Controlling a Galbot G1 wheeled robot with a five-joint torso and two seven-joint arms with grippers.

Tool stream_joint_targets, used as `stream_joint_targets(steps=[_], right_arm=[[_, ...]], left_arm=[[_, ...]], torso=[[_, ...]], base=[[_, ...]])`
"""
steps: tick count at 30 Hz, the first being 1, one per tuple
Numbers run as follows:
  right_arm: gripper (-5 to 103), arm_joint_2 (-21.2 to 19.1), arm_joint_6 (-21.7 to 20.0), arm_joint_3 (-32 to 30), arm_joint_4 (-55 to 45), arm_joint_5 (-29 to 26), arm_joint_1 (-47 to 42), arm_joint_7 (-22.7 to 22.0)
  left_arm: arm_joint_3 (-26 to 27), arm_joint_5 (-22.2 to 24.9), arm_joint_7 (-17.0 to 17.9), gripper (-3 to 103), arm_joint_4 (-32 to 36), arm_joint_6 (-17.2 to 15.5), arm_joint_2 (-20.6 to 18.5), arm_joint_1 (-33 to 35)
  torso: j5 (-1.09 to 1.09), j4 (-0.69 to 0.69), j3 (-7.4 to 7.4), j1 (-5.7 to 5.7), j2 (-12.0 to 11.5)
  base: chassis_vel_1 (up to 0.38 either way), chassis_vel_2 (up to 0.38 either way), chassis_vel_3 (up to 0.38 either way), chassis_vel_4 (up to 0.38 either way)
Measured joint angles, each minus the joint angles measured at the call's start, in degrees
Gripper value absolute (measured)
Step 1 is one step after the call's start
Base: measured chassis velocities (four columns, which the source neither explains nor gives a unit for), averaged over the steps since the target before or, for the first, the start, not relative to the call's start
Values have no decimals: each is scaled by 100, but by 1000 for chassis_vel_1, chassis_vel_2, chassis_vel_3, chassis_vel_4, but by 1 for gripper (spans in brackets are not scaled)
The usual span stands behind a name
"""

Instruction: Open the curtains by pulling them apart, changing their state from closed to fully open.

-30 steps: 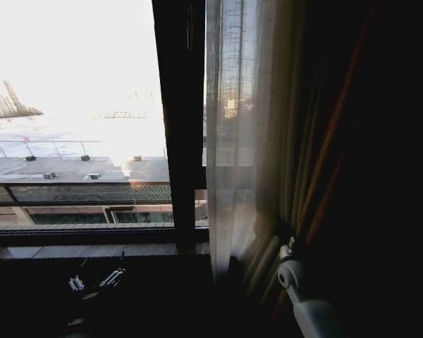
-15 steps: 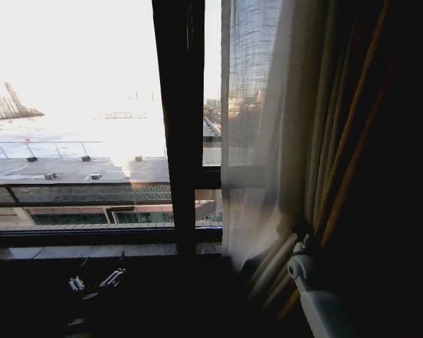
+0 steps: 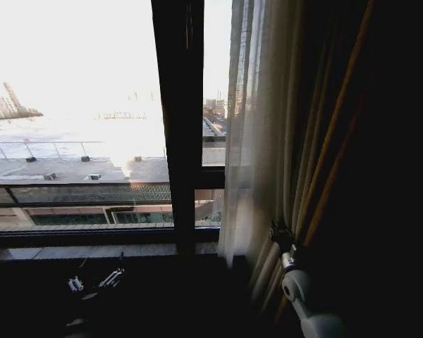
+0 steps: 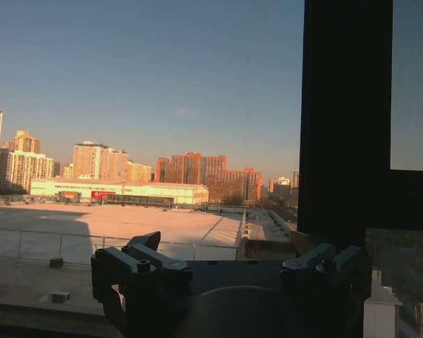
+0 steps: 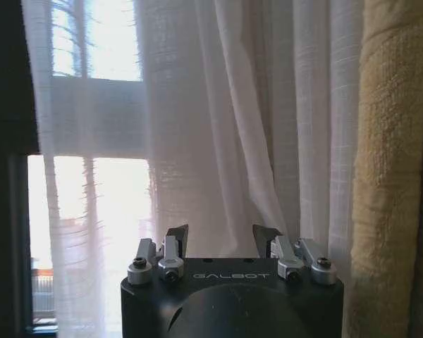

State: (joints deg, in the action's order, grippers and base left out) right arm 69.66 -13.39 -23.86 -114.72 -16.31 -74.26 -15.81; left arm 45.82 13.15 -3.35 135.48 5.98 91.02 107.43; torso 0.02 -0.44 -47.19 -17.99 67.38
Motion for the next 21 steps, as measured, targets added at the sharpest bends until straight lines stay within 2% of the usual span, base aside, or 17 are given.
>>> stream_joint_targets(steps=[2, 3, 5, 9, 11, 13, 21], right_arm=[[54, 34, -45, 111, -97, 58, -74, 22], [65, 72, -82, 230, -174, 113, -133, 24], [65, 93, -94, 306, -197, 152, -161, 24], [86, 148, -100, 533, -188, 278, -174, -10], [86, 151, -100, 556, -177, 298, -161, -16], [96, 151, -98, 567, -127, 365, -126, -27], [100, 139, -47, 525, 44, 414, -22, -27]], left_arm=[[-9, -8, 0, 100, -2, -4, 3, -15], [-13, -16, 0, 100, -3, -9, 4, -24], [-16, -22, 0, 100, -3, -11, 4, -29], [-48, -61, 0, 100, -3, -23, 5, -32], [-53, -66, 0, 100, -2, -23, 6, -28], [-51, -71, 0, 100, -2, -23, 8, -16], [-95, -102, 0, 100, -2, -23, 11, -6]], torso=[[-1, 0, 0, 0, 0], [-1, 0, 0, 0, 0], [-1, 0, 0, 0, 0], [-1, 1, 0, 0, 0], [-1, 1, 0, 0, 0], [0, 1, 0, 0, 0], [0, 0, 0, 0, 0]], base=[[0, 0, 0, 0], [0, 0, 0, 0], [0, 0, 0, 0], [0, 0, 0, 0], [0, 0, 0, 0], [25, 25, -12, -27], [124, 115, -110, -121]])
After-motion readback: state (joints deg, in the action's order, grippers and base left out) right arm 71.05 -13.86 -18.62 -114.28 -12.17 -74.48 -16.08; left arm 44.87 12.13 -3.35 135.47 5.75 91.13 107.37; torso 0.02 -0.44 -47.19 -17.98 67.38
